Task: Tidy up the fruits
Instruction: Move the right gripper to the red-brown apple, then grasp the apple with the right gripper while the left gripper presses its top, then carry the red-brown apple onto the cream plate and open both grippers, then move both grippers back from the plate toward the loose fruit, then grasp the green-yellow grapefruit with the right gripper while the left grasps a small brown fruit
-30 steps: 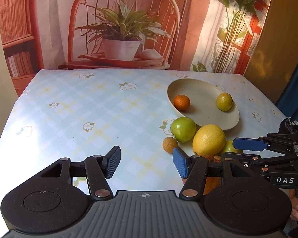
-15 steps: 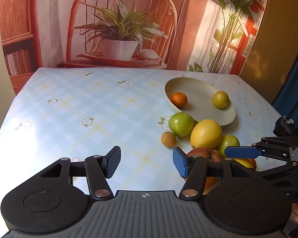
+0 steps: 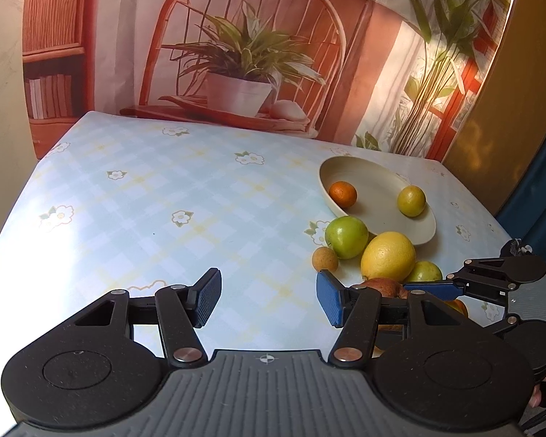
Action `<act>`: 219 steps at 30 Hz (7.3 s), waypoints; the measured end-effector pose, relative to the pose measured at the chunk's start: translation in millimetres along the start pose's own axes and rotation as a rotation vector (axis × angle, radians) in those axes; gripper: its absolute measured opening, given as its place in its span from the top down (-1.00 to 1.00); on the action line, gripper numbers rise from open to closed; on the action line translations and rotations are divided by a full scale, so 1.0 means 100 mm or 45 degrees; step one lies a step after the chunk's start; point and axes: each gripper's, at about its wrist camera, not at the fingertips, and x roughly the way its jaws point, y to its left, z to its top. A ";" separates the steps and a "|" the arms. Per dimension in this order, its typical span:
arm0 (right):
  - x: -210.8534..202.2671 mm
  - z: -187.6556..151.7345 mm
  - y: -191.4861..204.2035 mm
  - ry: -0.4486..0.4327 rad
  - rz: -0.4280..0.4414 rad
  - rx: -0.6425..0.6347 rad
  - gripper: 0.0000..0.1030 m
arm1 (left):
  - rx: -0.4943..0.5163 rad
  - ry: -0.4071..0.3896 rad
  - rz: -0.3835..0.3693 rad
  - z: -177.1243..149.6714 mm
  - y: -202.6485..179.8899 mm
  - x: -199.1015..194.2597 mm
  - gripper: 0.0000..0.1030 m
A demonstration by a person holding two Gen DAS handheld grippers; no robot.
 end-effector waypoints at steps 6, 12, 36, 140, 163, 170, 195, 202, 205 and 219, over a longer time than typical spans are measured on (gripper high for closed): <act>0.06 0.04 0.06 0.012 0.000 -0.034 -0.02 | -0.010 0.000 -0.006 -0.03 0.03 0.00 -0.17; 0.19 0.16 0.19 -0.010 0.076 -0.085 -0.02 | -0.023 0.008 0.001 -0.05 0.08 0.02 -0.16; 0.37 0.18 0.25 0.016 0.127 -0.065 -0.03 | -0.282 0.149 -0.253 -0.03 0.14 0.50 -0.12; 0.61 0.68 -1.90 -0.122 -0.158 0.273 -0.37 | -0.099 0.067 -0.204 1.35 -0.74 1.62 0.09; -0.26 0.04 -1.30 -0.222 -0.135 0.381 -0.36 | 0.052 -0.041 0.080 0.73 -0.70 0.35 0.06; -0.38 -0.22 -1.04 -0.223 -0.152 0.379 -0.36 | 0.100 -0.065 0.095 0.47 -0.77 0.10 -0.03; -0.54 -0.70 -0.87 -0.229 -0.151 0.494 -0.25 | 0.072 0.012 0.068 -0.07 -0.89 0.00 -0.03; -0.35 -0.56 -1.02 -0.211 -0.112 0.505 -0.04 | 0.052 0.017 0.097 -0.07 -0.84 0.03 -0.03; -0.24 -0.50 -1.05 -0.196 -0.080 0.508 -0.01 | 0.042 0.016 0.108 -0.06 -0.83 0.03 -0.03; 0.00 -0.53 -1.09 -0.158 0.019 0.594 0.13 | -0.032 0.040 0.143 -0.07 -0.77 0.08 -0.03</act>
